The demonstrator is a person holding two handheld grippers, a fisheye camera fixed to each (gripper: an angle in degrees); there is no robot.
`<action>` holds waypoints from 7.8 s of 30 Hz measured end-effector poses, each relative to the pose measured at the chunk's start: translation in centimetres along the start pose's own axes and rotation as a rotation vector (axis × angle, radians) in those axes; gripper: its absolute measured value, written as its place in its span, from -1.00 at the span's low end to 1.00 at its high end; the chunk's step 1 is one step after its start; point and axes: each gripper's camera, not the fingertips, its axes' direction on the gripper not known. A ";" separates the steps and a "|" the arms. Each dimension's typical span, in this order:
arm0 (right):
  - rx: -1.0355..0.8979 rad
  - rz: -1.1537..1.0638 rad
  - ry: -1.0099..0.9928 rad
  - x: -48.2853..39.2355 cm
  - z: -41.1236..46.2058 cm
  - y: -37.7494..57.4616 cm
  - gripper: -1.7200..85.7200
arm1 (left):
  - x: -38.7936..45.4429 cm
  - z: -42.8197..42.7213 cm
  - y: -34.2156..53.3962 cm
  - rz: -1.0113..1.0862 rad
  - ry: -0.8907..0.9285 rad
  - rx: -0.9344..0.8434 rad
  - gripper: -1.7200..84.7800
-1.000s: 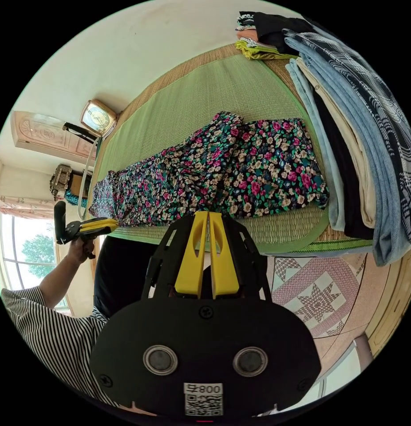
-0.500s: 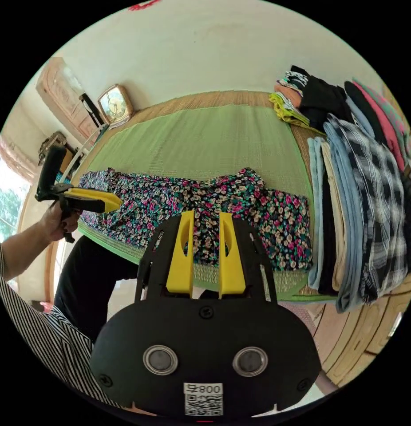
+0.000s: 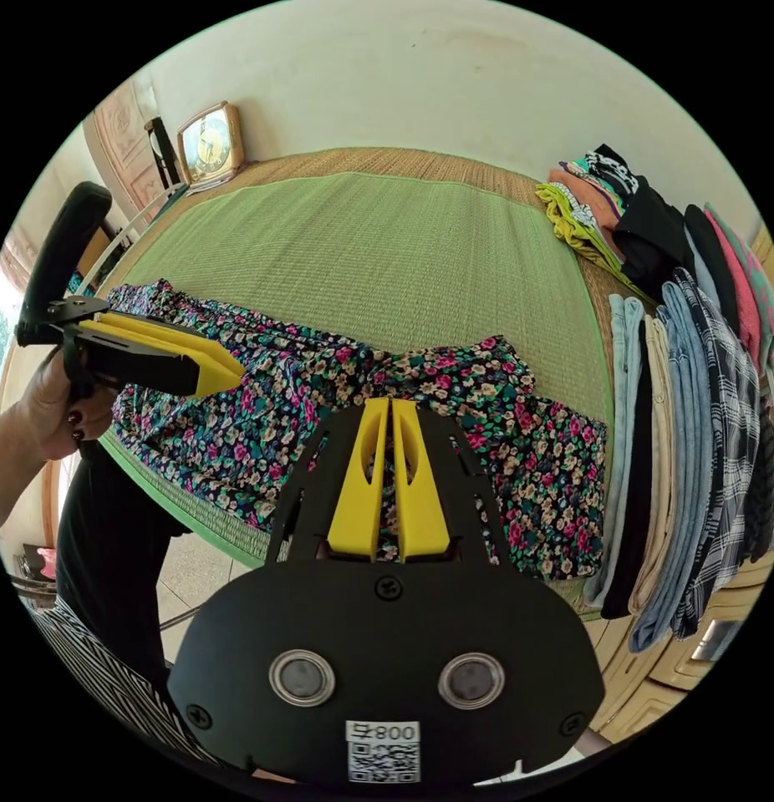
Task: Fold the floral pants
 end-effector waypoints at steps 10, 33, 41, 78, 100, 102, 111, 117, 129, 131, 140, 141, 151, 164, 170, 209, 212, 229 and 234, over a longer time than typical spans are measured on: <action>0.108 0.116 -0.077 2.9 -3.6 4.8 -0.96 | -0.5 6.6 -10.2 0.048 0.082 -0.037 -0.76; 0.246 0.303 -0.149 12.0 -9.9 16.3 -0.96 | 5.9 20.3 -26.6 0.112 0.128 -0.055 -0.93; 0.201 0.501 -0.190 18.2 -8.8 21.7 -0.96 | 9.6 28.9 -29.3 0.144 0.038 -0.184 -0.93; 0.090 0.504 -0.045 21.2 -4.2 16.0 -0.96 | 13.0 29.7 -26.8 0.197 -0.069 -0.102 -0.84; 0.097 0.348 0.021 17.7 -4.0 2.3 -0.96 | 6.5 13.7 -8.5 0.156 0.023 -0.069 -0.90; 0.055 0.313 0.060 17.9 -2.0 -0.9 -0.96 | 5.8 12.9 -6.1 0.134 -0.007 -0.106 -0.91; -0.041 0.237 0.032 15.5 0.3 -6.9 -0.94 | 1.9 3.4 3.2 0.026 0.147 0.025 -0.91; -0.008 -0.029 -0.306 5.9 1.4 -12.2 -0.85 | -4.0 -8.9 11.7 -0.151 -0.134 0.168 -0.83; -0.171 -0.441 -0.572 -12.5 9.4 -22.7 -0.84 | -13.8 -22.3 19.6 -0.460 -0.473 0.169 -0.86; -0.193 -0.451 -0.589 -13.7 10.2 -23.3 -0.84 | -14.1 -24.1 22.1 -0.454 -0.442 0.232 -0.91; -0.131 -0.471 -0.651 -18.0 10.2 -28.1 -0.83 | -14.3 -31.6 32.7 -0.488 -0.322 0.426 -0.95; -0.136 -0.484 -0.657 -18.9 10.4 -28.9 -0.83 | -14.3 -32.1 33.2 -0.487 -0.316 0.435 -0.95; -0.104 -0.718 -0.499 -27.2 11.2 -32.1 -0.76 | -15.1 -38.8 41.1 -0.514 -0.184 0.573 -0.95; 0.099 -0.795 -0.266 -33.5 9.7 -33.4 -0.88 | -16.5 -44.6 46.8 -0.497 -0.084 0.645 -0.95; -0.002 -0.798 -0.414 -33.0 10.1 -34.8 -0.80 | -17.6 -46.5 47.9 -0.502 -0.040 0.689 -0.95; -0.067 -0.639 -0.470 -29.9 13.3 -40.8 -0.92 | -22.2 -46.3 30.5 -0.425 -0.447 0.307 -0.95; -0.064 -0.586 -0.500 -27.2 12.7 -40.4 -0.89 | -21.9 -46.3 30.0 -0.438 -0.444 0.329 -0.94; -0.222 -0.717 -0.363 -24.3 8.8 -27.2 -0.81 | -20.4 -43.1 23.4 -0.296 -0.400 0.192 -0.91; -0.195 -0.719 -0.333 -24.1 7.4 -26.4 -0.92 | -20.2 -44.3 23.4 -0.316 -0.340 0.305 -0.93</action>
